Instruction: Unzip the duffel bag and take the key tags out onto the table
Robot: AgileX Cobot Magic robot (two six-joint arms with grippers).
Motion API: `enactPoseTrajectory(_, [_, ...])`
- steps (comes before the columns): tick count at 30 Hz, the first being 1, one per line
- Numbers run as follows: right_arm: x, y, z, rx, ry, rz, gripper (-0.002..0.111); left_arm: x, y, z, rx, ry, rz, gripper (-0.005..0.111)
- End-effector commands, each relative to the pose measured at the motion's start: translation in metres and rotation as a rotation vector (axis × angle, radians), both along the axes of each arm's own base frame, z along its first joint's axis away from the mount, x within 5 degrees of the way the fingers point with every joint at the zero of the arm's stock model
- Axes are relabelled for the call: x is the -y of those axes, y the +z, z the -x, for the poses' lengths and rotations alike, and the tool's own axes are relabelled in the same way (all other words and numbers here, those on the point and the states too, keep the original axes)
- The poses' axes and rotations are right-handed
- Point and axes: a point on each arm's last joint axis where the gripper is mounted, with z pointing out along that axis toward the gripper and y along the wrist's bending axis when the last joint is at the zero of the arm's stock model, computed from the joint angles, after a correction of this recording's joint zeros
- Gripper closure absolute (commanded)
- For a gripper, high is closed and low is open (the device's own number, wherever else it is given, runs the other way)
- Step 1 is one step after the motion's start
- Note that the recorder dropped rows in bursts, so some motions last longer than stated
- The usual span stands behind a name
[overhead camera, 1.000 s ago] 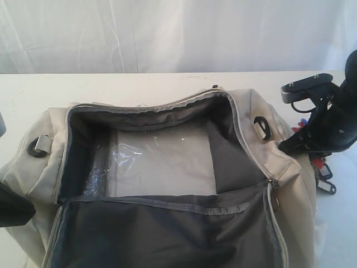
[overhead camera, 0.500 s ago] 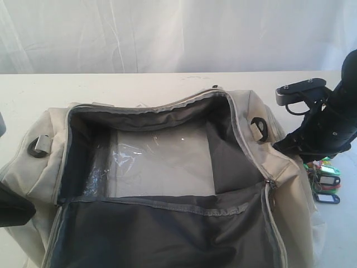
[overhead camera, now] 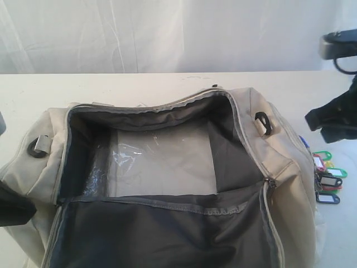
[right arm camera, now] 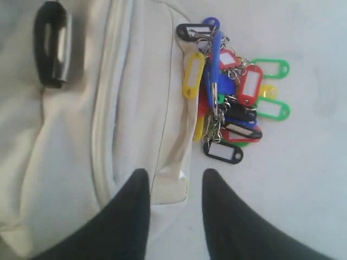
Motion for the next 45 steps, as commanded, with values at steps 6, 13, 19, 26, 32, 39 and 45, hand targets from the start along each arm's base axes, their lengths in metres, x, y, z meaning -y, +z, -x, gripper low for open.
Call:
enactPoseTrajectory(6, [-0.01, 0.07, 0.107, 0.428, 0.083, -0.083, 0.108, 0.002, 0.021, 0.033, 0.008, 0.0, 0.21, 0.107])
enactPoseTrajectory(13, [-0.011, 0.058, 0.184, 0.591, 0.082, -0.089, 0.108, -0.013, 0.042, 0.08, 0.207, -0.03, 0.316, 0.107])
enactPoseTrajectory(19, [-0.01, 0.041, 0.186, 0.616, 0.02, -0.141, 0.108, -0.019, 0.048, 0.086, 0.321, -0.008, 0.341, 0.107])
enactPoseTrajectory(26, [-0.01, 0.041, 0.186, 0.613, 0.021, -0.14, 0.108, -0.019, 0.048, 0.086, 0.321, -0.008, 0.341, 0.107])
enactPoseTrajectory(32, [-0.01, 0.041, 0.186, 0.613, 0.021, -0.14, 0.108, -0.019, 0.048, 0.086, 0.321, -0.008, 0.341, 0.107])
enactPoseTrajectory(39, [-0.01, 0.041, 0.186, 0.613, 0.021, -0.14, 0.108, -0.019, 0.048, 0.086, 0.321, -0.008, 0.341, 0.107])
enactPoseTrajectory(45, [-0.01, 0.041, 0.186, 0.613, 0.021, -0.14, 0.108, -0.023, 0.05, 0.086, 0.36, 0.069, 0.336, 0.107])
